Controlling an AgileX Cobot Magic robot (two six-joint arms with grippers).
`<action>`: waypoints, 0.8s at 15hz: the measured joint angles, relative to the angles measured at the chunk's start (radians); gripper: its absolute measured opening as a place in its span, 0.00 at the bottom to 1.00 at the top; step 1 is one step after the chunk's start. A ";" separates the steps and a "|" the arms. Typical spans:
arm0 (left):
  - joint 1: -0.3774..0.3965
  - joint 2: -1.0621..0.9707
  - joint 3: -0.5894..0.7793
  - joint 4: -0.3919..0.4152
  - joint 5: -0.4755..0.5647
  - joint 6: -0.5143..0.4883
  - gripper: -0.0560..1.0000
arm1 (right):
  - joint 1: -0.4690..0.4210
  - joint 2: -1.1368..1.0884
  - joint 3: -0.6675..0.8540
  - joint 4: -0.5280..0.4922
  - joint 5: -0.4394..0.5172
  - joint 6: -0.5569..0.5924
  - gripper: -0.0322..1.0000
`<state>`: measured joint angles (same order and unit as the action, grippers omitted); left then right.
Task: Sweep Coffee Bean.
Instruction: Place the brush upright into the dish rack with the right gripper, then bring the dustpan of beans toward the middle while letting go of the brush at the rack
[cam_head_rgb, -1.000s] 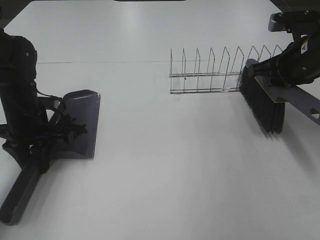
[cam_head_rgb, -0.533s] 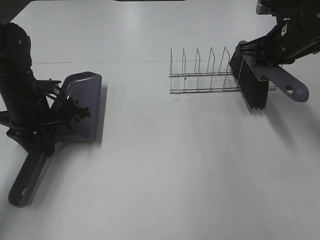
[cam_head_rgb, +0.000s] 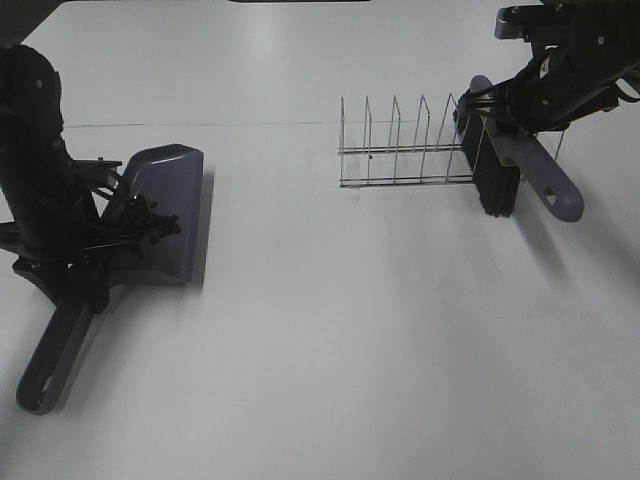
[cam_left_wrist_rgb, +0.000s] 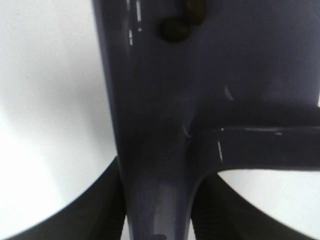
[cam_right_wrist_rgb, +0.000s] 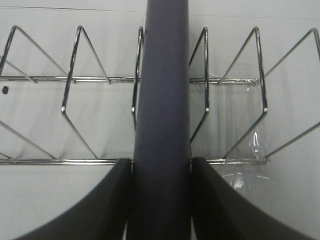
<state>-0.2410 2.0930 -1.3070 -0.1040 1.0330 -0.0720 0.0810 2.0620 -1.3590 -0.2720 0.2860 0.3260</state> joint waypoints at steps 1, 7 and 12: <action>0.000 0.000 0.000 0.000 0.000 0.000 0.37 | 0.000 0.000 0.000 0.000 0.004 0.000 0.33; 0.000 0.000 0.000 0.000 0.000 0.000 0.37 | 0.000 -0.133 0.000 0.008 0.024 -0.001 0.72; 0.000 0.119 -0.121 0.000 0.057 0.000 0.37 | 0.000 -0.346 -0.001 0.005 0.170 -0.023 0.73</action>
<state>-0.2410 2.2120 -1.4280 -0.1040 1.0900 -0.0720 0.0810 1.7160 -1.3600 -0.2670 0.4560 0.3030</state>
